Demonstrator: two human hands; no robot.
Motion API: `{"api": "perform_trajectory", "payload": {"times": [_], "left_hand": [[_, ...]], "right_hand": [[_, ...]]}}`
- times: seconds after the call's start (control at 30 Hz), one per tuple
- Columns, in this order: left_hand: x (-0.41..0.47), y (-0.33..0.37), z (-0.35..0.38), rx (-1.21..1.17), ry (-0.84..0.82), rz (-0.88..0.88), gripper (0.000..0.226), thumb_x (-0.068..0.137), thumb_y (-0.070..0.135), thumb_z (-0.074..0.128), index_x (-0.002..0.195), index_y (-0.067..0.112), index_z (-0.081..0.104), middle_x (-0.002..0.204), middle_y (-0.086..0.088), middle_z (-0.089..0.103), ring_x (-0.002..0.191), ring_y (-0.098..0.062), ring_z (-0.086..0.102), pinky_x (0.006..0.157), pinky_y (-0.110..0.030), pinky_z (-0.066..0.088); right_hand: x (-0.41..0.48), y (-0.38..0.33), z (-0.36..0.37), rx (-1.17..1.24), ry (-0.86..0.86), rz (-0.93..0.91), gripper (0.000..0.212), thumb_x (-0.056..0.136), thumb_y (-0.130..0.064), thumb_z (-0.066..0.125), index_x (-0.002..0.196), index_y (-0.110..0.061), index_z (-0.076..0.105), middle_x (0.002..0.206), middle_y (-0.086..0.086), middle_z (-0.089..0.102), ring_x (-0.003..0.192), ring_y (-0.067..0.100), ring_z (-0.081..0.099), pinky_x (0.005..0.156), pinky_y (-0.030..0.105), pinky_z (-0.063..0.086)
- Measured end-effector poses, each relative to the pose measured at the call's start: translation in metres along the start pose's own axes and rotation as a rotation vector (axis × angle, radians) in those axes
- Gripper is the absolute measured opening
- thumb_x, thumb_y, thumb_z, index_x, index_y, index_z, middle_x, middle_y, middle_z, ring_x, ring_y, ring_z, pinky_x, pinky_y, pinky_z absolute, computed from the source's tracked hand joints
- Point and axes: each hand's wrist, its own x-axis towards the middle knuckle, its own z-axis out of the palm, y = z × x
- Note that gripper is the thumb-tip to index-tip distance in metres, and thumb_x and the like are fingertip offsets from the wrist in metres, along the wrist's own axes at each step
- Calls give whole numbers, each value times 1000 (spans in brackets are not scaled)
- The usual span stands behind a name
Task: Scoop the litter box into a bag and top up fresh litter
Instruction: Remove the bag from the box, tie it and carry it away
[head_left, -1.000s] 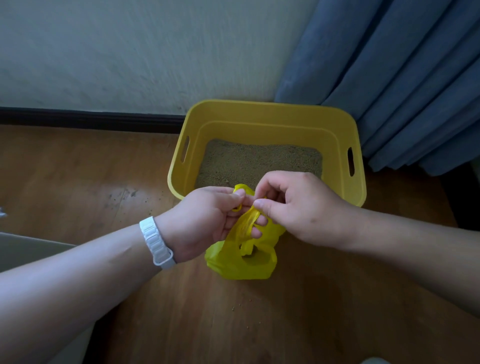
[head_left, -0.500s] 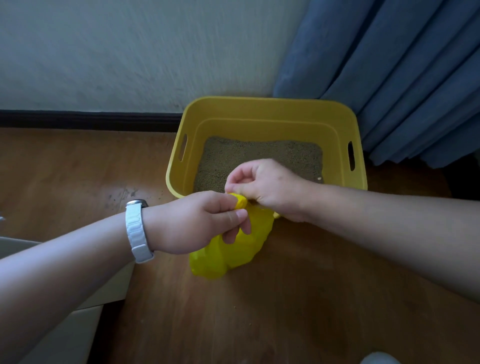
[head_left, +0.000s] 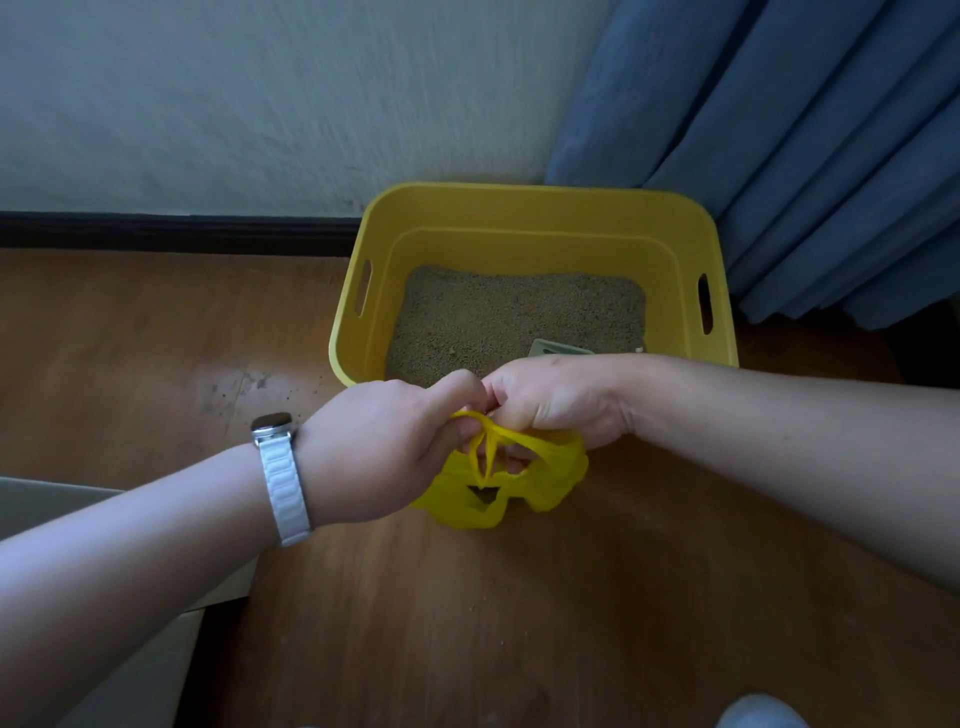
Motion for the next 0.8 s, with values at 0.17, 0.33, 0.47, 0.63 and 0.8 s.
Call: {"api": "perform_trajectory", "payload": {"times": [0.17, 0.33, 0.47, 0.63, 0.8], "left_hand": [[2, 1, 2, -491, -95, -221, 17, 99, 34, 45, 94, 22, 56, 60, 2, 67, 48, -8, 59, 49, -26, 48], [7, 3, -4, -1018, -82, -564, 19, 104, 20, 40, 91, 7, 49, 71, -17, 71, 50, -14, 58, 50, -22, 41], [6, 7, -4, -1240, -73, -592, 17, 103, 20, 39, 96, 6, 46, 72, -16, 69, 67, -28, 69, 59, -30, 49], [7, 12, 0, -1377, -121, -623, 19, 92, 26, 47, 93, 7, 49, 74, -17, 69, 71, -31, 69, 78, -43, 48], [3, 18, 4, -1392, -158, -638, 14, 102, 16, 39, 103, 6, 49, 93, -17, 73, 88, -30, 72, 83, -43, 50]], "right_hand": [[-1, 8, -3, -17, 303, -104, 20, 89, 2, 56, 87, -14, 66, 89, 14, 67, 76, 22, 60, 67, 31, 49], [-25, 24, -4, -622, 914, -613, 13, 82, -7, 60, 82, -18, 67, 73, -7, 63, 65, 5, 55, 62, 18, 42], [-40, 40, 7, -913, 854, -696, 11, 81, -16, 58, 86, -15, 68, 76, -6, 63, 69, 15, 59, 64, 29, 48], [-24, 40, 10, -592, 678, -329, 19, 87, -37, 68, 106, -33, 64, 87, -13, 66, 71, 6, 60, 70, 31, 51], [-15, 33, 14, -371, 614, -484, 1, 87, -31, 66, 88, -32, 66, 76, -1, 68, 67, 9, 61, 65, 36, 51]]}}
